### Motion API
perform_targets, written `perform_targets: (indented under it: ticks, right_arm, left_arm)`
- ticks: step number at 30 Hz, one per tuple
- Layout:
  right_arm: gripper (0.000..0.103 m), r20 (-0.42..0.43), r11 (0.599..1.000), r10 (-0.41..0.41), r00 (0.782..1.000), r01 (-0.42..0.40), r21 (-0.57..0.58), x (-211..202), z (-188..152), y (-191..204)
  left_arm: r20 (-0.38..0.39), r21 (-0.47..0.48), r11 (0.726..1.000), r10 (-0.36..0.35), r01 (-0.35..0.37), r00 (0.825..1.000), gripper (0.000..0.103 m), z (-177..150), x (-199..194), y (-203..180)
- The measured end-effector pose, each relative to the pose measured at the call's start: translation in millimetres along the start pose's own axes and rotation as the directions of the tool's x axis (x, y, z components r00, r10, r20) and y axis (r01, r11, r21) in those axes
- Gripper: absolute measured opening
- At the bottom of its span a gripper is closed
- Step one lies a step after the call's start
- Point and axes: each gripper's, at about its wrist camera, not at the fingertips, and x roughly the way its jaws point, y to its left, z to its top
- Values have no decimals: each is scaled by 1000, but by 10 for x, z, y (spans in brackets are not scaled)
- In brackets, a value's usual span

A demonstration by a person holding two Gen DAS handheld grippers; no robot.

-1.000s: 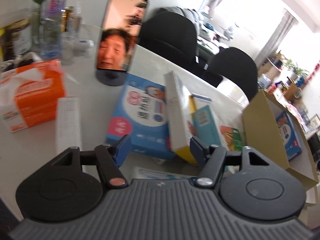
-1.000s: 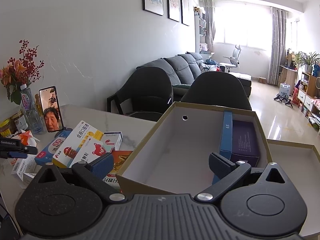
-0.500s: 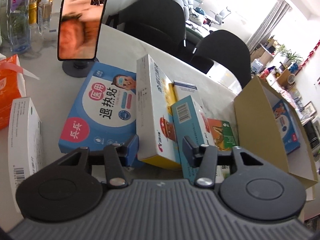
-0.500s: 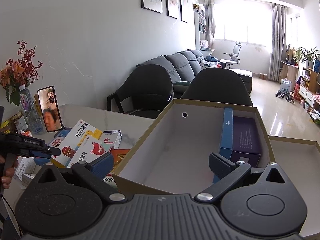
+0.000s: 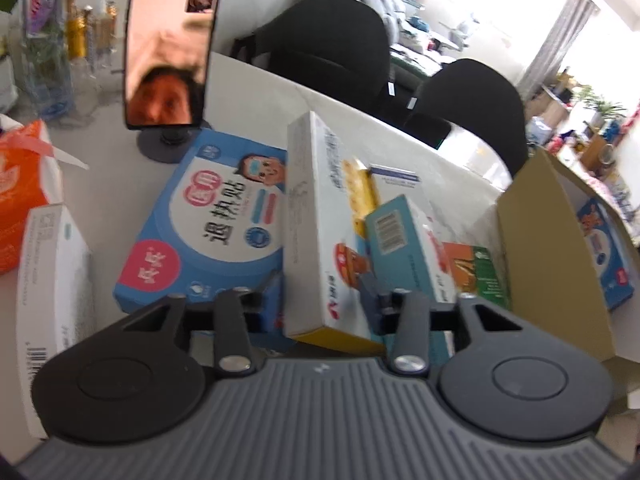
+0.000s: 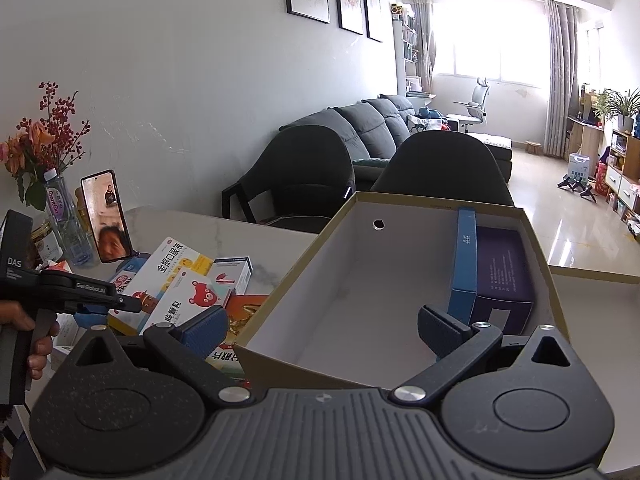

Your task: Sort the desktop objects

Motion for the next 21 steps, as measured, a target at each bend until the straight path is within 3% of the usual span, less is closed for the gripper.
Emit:
perform_targets:
  ticks: [6,13,21]
  right_arm:
    - [102,5,1000,-4,1000,4,1,-36,-4,4]
    - [102,14,1000,7,1000,-7,-3,-79,41,40]
    - [98,-24,989,136,990,-137,-59,68,298,265]
  left_arm:
    - [40,-28,999,-27,28,999,28,-5,-84,-37]
    - [87,72,997,-40,34,995,26,-10,-144,-367]
    - [112,86,996,-46,37,993,27,-40,-122,-510]
